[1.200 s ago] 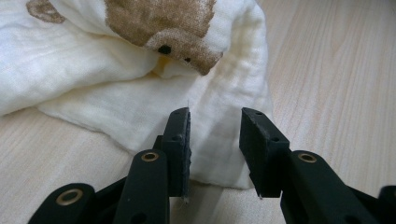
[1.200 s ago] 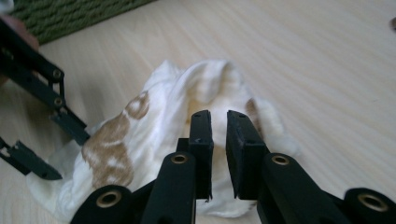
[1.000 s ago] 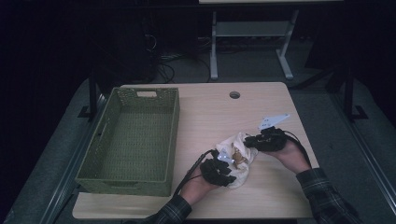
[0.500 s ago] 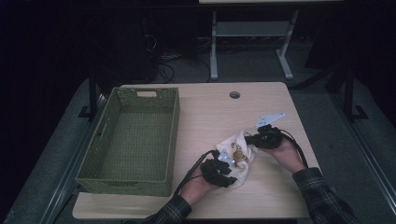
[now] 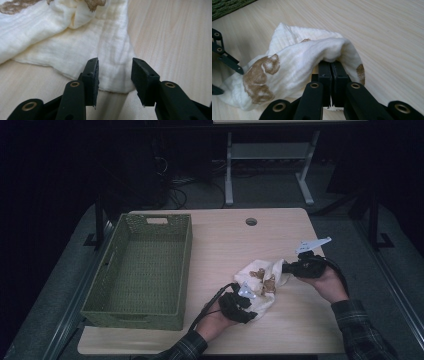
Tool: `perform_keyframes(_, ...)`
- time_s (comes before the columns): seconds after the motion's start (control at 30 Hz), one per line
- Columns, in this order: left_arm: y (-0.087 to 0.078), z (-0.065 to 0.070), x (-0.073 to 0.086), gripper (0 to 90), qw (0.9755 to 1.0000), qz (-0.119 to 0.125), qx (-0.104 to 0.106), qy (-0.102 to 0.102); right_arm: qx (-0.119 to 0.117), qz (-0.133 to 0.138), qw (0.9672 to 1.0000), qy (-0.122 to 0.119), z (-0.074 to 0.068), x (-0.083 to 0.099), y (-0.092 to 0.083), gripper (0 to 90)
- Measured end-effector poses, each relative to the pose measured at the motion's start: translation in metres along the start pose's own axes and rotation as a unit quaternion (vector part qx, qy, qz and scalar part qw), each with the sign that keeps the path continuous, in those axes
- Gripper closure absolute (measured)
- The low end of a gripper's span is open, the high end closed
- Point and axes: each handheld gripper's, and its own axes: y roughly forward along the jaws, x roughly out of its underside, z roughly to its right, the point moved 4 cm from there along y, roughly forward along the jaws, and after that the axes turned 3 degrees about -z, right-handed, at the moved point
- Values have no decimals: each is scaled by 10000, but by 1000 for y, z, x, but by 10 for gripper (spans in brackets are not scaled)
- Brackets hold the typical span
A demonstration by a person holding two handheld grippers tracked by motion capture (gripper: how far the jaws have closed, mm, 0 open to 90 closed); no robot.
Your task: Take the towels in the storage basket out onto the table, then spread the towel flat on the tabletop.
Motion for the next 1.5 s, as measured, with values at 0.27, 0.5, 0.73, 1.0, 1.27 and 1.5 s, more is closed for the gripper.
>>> perform_keyframes(0.27, -7, -7, -2, 884, 9996, -48, -254, -59, -55, -22, 10000, 49, -2, 3, -7, 870)
perform_keyframes(0.5, -42, -35, 0, 887, 9938, 471, -743, -684, -152, -44, 9999, -20, -1, 8, -13, 868)
perform_keyframes(0.73, -53, -48, 5, 887, 9884, 644, -885, -1049, -226, -63, 9997, 89, 4, 24, -26, 866)
perform_keyframes(1.0, -58, -39, 5, 886, 9879, 725, -826, -1094, -264, -69, 9993, 241, 5, 48, -42, 885)
perform_keyframes(1.27, -68, -31, 9, 886, 9850, 819, -911, -1215, -277, -62, 9991, 318, -1, 76, -63, 886)
perform_keyframes(1.5, -73, -17, 21, 885, 9855, 707, -848, -1288, -375, -94, 9986, 354, -9, 100, -73, 886)
